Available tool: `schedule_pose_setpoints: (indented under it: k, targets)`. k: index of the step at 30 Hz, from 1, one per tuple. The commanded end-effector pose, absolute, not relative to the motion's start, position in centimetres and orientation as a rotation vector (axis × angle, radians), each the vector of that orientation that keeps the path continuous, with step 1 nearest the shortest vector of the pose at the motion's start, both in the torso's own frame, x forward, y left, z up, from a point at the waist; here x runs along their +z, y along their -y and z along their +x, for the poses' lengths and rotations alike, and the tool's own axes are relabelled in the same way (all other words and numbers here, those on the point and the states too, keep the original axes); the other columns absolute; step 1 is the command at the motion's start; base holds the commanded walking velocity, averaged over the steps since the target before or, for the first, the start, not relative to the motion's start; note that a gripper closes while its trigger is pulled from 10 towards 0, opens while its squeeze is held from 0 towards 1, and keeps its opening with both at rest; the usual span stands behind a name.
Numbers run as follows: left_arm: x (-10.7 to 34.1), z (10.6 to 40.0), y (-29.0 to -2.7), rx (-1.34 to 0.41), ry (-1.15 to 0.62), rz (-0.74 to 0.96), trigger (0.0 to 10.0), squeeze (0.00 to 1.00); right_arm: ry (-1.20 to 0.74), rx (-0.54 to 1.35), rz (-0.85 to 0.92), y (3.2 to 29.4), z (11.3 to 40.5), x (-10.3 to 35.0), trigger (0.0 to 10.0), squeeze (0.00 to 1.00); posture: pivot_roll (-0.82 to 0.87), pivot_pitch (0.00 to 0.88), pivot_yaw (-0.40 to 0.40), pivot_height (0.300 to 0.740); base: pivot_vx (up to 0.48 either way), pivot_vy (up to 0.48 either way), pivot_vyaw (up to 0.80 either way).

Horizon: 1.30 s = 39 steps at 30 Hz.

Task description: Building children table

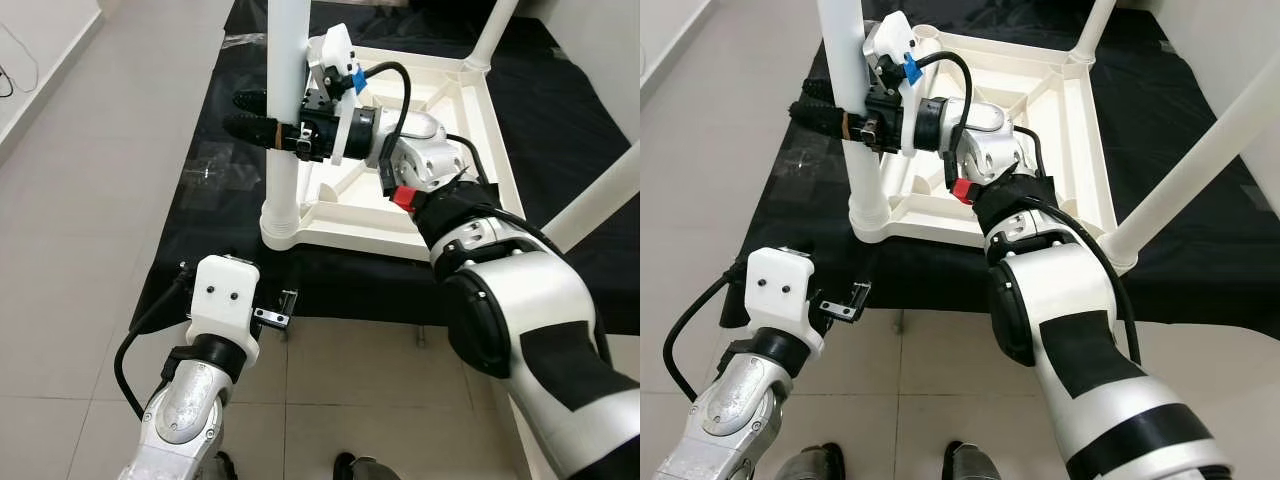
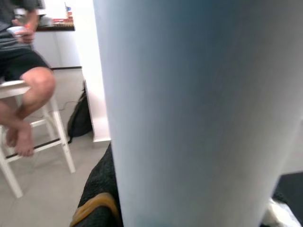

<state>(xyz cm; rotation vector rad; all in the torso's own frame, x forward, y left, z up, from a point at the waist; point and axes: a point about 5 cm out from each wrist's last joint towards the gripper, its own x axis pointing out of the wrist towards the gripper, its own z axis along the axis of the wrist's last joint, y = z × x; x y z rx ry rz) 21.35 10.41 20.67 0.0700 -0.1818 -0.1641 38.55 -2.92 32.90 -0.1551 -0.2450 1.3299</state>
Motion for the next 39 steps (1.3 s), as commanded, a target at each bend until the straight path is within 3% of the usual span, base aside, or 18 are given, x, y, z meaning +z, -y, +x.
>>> schedule_pose_setpoints:
  k: [1, 20, 39]
  targets:
    - [20.6, 21.1, -10.4, -0.154, 0.175, 0.071, 10.0, 0.0, 0.023, 1.266, -0.102, 2.9, 39.1, 27.7, 10.0, 0.0, 0.11, 0.286, -0.112, 0.74, 0.0, 0.0, 0.0]
    - [20.8, 21.5, -11.3, -0.129, 0.193, 0.097, 10.0, 0.0, 0.018, 1.088, -0.124, 2.9, 39.8, 26.8, 10.0, 0.0, 0.1, 0.268, -0.112, 0.74, 0.0, 0.0, 0.0]
    - [21.0, 22.1, -12.0, -0.11, 0.209, 0.123, 10.0, 0.0, -0.033, 0.452, -0.027, 5.4, 41.8, 25.5, 10.0, 0.0, 0.1, 0.252, -0.111, 0.74, 0.0, 0.0, 0.0]
